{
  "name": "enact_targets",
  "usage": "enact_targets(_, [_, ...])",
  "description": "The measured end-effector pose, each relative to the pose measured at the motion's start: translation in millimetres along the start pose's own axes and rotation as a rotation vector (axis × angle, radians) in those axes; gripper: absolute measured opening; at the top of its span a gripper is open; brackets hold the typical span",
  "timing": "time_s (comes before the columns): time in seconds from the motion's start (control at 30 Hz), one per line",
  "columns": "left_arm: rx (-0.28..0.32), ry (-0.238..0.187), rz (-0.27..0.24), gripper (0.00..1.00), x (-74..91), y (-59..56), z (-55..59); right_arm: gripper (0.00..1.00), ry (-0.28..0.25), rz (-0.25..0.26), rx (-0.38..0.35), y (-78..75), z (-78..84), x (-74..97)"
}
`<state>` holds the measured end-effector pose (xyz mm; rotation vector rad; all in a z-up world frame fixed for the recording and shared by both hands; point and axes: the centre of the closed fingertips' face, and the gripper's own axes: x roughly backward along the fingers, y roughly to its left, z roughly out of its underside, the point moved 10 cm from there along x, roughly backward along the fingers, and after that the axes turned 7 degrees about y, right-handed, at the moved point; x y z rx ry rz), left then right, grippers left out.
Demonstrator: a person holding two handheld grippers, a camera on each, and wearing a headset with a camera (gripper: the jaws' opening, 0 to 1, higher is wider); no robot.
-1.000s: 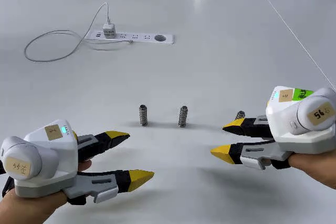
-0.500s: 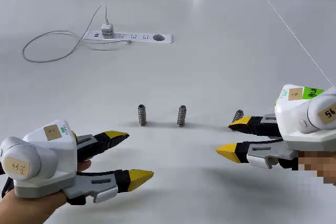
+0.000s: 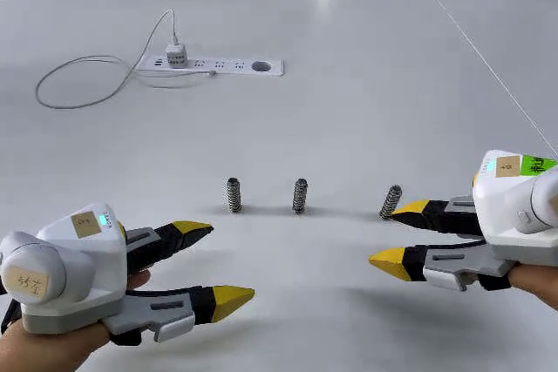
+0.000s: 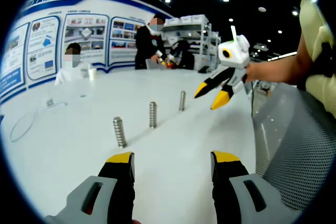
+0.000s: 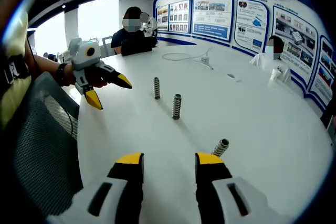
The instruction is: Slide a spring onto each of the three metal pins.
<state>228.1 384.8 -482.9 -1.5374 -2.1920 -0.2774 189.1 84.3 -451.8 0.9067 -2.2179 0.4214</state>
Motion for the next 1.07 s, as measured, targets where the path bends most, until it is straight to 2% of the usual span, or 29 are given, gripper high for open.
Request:
enact_targets(0.6, [0.002, 0.0, 0.001, 0.6, 1.0, 0.0, 1.0, 0.43, -0.021, 0.01, -0.021, -2.5, 13.2, 10.9])
enact_targets(1.07, [0.009, -0.002, -0.004, 0.61, 0.7, 0.8, 1.9, 0.47, -0.068, 0.025, -0.039, -7.2, 22.1, 18.0])
